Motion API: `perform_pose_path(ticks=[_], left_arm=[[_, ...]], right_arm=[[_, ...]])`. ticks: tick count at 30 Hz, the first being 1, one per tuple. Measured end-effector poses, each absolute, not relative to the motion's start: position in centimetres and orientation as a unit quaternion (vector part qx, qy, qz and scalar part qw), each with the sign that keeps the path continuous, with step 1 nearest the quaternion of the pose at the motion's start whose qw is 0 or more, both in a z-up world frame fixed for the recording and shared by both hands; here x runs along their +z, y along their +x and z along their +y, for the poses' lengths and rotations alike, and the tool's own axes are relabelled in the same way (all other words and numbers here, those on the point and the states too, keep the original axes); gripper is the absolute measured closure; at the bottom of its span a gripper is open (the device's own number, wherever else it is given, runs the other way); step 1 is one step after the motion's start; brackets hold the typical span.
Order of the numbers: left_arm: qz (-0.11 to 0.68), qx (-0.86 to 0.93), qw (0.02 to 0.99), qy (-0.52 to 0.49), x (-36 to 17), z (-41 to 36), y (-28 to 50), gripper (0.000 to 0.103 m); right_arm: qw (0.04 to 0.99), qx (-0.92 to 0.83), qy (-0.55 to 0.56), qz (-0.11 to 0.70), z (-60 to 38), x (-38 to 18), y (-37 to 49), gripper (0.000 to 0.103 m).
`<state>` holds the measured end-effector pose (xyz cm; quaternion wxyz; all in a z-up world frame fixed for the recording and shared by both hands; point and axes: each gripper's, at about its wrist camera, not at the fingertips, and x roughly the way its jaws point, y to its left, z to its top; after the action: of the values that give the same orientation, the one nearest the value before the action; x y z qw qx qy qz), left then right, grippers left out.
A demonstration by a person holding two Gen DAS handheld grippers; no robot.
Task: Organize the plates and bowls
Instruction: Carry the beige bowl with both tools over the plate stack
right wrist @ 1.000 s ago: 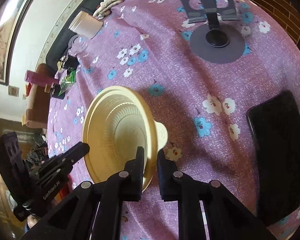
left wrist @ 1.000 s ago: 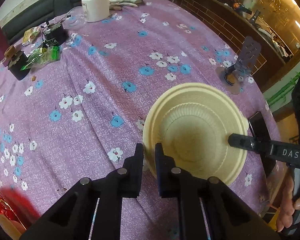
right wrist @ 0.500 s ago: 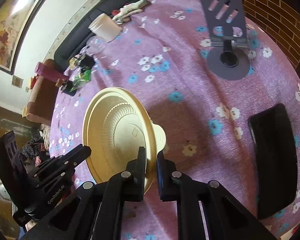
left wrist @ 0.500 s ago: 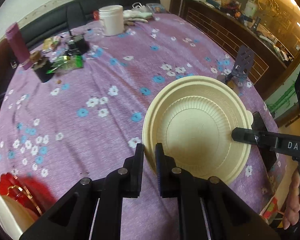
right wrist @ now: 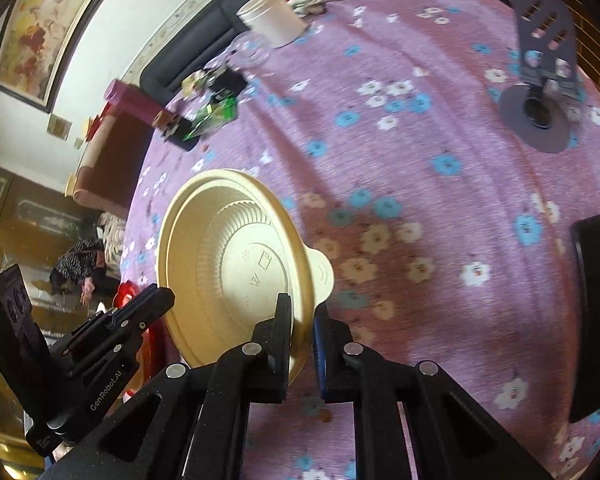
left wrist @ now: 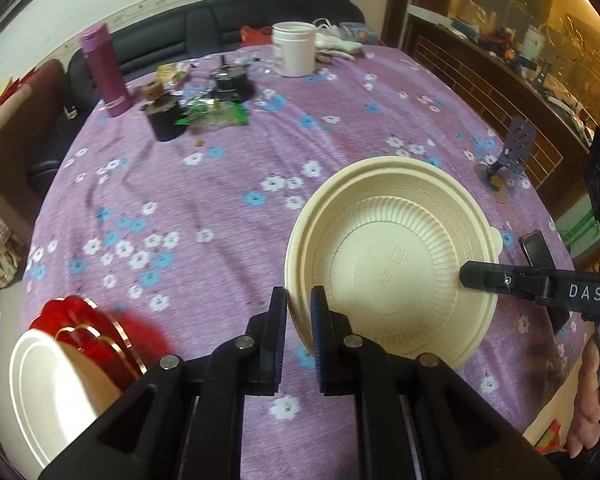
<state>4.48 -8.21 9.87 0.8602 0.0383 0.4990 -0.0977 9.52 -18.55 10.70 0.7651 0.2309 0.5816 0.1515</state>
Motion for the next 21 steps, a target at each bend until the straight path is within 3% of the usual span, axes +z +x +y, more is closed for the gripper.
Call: perform_pose_path(ticks=[13,21], left_arm=[[0.485,-0.058,0.872,0.019,11.4,-3.1,3.1,0.092],[0.535,-0.066,0.842,0.011,7.5,-3.5,2.9,0.092]], right_arm=[[0.766,0.202,0.213,0.573,-12.9,12.4,9.8,0.092],[0.746,0.187,0.189,0.610,-11.9,9.8,9.8,0.092]])
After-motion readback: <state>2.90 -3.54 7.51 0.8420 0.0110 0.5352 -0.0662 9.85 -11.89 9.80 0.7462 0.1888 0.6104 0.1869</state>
